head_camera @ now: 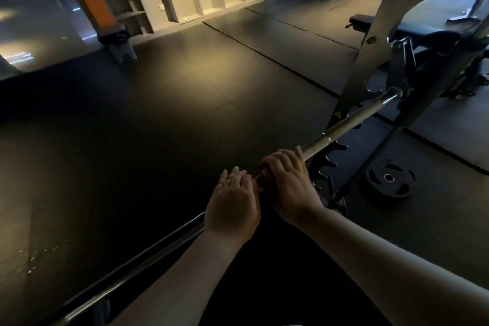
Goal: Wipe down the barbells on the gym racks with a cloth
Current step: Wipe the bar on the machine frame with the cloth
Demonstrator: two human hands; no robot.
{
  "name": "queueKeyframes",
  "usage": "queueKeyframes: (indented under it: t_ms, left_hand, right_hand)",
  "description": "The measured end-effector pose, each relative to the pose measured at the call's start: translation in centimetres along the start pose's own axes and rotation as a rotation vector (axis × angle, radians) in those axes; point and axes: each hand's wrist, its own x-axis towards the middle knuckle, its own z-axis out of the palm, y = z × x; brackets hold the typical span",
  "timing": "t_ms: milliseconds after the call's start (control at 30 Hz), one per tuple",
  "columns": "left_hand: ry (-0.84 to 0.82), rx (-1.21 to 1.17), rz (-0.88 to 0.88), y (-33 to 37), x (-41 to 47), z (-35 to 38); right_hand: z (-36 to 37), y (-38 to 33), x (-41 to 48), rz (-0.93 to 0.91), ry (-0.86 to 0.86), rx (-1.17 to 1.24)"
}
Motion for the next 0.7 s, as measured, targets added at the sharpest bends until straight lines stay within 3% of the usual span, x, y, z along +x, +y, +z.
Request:
queueKeyframes:
  t_ms: [167,333,500,700]
  left_hand:
    - [0.01,-0.001,-0.004,0.3,0.2,0.1]
    - [0.013,0.026,-0.012,0.4,0.1,0.4]
    - [0.023,0.008,-0.016,0.6,0.3,0.1]
    - [-0.031,0.037,0.011,0.4,0.2,-0.3]
  right_hand:
    - [-1.5,2.9,1.4,-0.216,-0.071,-0.141]
    - [-0.5,0.9,0.9,-0.053,-0.047,-0.113]
    - [1.3,0.8,-3.0,-0.152,0.06,-0.029]
    - [-0.9,0.9,2.3,-0.215,-0.145,-0.159]
